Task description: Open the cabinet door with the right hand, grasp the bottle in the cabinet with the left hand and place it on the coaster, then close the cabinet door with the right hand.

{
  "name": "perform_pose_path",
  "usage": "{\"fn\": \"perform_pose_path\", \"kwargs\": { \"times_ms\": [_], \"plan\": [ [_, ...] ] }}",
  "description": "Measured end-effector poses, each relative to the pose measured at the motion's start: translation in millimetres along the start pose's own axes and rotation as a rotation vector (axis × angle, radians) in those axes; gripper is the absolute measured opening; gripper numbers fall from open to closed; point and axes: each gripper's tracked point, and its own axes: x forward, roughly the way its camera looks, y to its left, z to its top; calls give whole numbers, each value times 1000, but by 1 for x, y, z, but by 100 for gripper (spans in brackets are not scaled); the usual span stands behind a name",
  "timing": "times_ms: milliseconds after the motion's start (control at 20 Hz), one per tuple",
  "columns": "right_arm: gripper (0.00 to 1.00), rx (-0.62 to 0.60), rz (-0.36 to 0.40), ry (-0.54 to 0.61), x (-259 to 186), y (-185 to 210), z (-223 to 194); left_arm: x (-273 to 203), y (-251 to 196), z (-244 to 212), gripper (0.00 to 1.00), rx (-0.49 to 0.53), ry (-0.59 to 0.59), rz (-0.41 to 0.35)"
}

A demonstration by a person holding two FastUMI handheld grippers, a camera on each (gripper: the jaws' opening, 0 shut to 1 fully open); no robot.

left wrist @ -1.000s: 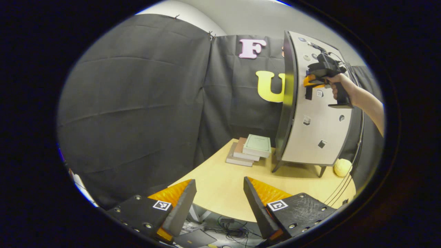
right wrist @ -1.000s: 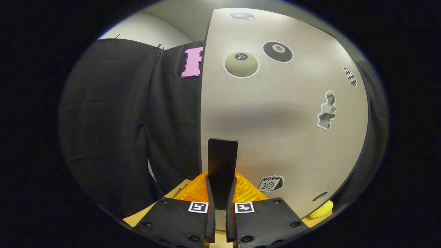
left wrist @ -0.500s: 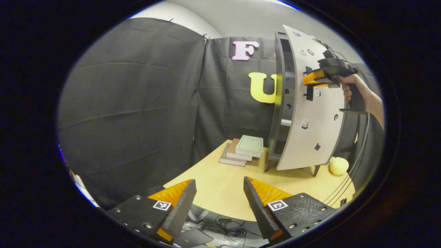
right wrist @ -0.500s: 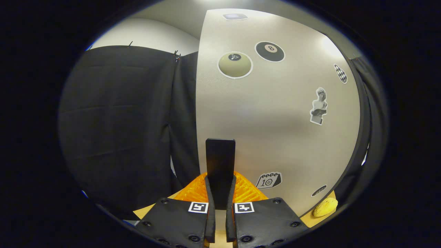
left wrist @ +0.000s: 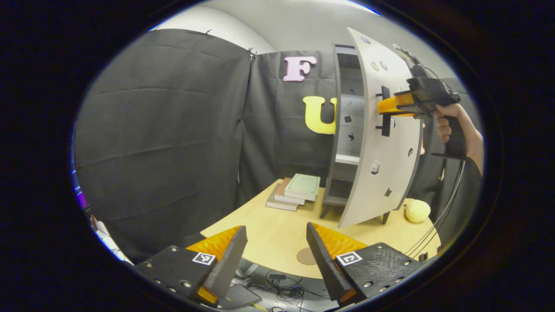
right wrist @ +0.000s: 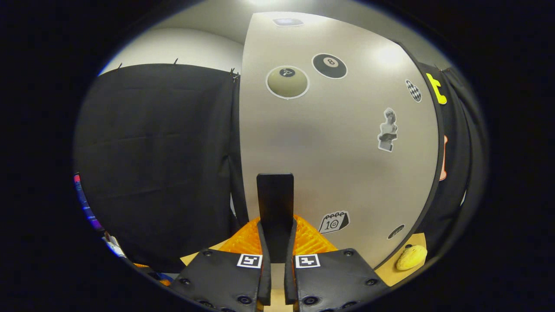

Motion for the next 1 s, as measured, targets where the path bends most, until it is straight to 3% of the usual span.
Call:
{"fn": "perform_pose_path", "kwargs": {
  "times_ms": [450,650,1000],
  "plan": [
    [14,30,17,-24,-74,-56,-20,-31,-41,8,83,51,-9,-31],
    [14,42,18,-23,-95,-76,-26,-38,-71,17,83,-35,-14,-76],
    [14,78,-45,-39,-140,-103,-33,-23,-102,22,83,3,-18,-165]
  ]
}}
